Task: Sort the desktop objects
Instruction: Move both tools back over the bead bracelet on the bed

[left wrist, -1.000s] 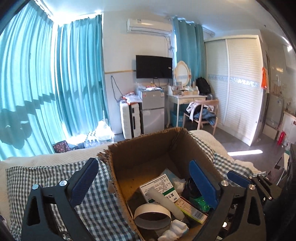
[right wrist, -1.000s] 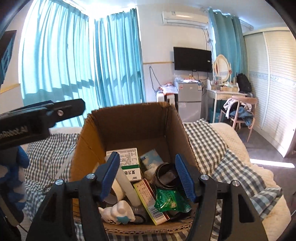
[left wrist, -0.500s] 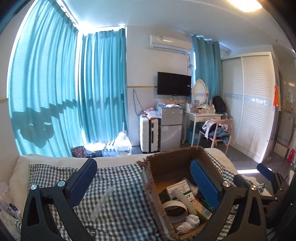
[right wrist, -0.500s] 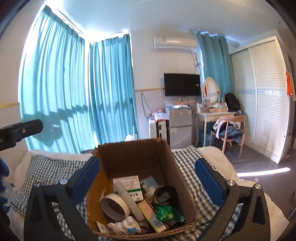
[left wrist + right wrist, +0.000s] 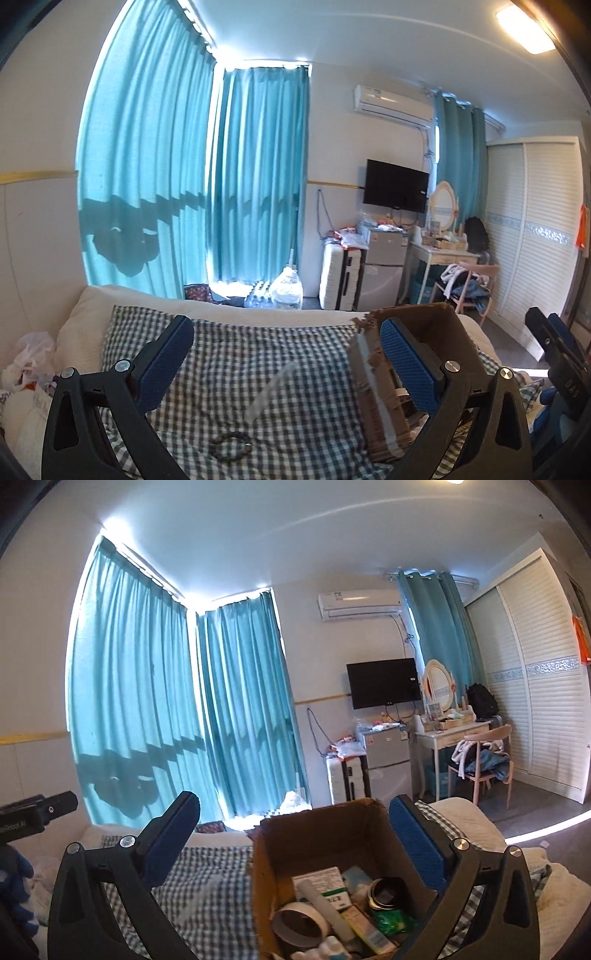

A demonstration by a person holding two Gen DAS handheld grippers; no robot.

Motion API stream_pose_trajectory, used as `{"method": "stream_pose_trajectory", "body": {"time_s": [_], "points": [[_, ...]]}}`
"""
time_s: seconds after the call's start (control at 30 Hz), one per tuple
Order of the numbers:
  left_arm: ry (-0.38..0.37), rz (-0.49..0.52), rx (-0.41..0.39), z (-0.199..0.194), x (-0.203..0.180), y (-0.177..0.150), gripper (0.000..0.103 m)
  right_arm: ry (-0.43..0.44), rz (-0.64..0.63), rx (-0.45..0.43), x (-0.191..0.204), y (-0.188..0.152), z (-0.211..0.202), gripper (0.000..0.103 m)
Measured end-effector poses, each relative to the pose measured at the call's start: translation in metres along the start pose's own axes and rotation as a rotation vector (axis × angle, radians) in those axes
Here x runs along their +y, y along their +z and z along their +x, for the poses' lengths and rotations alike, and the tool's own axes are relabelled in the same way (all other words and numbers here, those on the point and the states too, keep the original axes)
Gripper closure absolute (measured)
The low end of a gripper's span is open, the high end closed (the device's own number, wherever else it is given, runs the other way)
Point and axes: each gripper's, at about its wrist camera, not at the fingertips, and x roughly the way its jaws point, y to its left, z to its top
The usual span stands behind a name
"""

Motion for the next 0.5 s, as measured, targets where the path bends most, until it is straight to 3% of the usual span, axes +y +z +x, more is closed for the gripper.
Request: {"method": "stream_pose_trajectory", "body": {"time_s": [0.2, 0.5], "points": [[0.042, -0.038, 0.006, -0.006, 0.043, -0.008, 0.000, 0.098, -0.029, 0.013, 0.034, -0.005, -0.001, 0.000], [0.104, -0.008, 0.037, -0.001, 0.087, -0.027, 0.000, 0.148, -0.080, 0.034, 0.083, -0.025, 0.010, 0.000]]}}
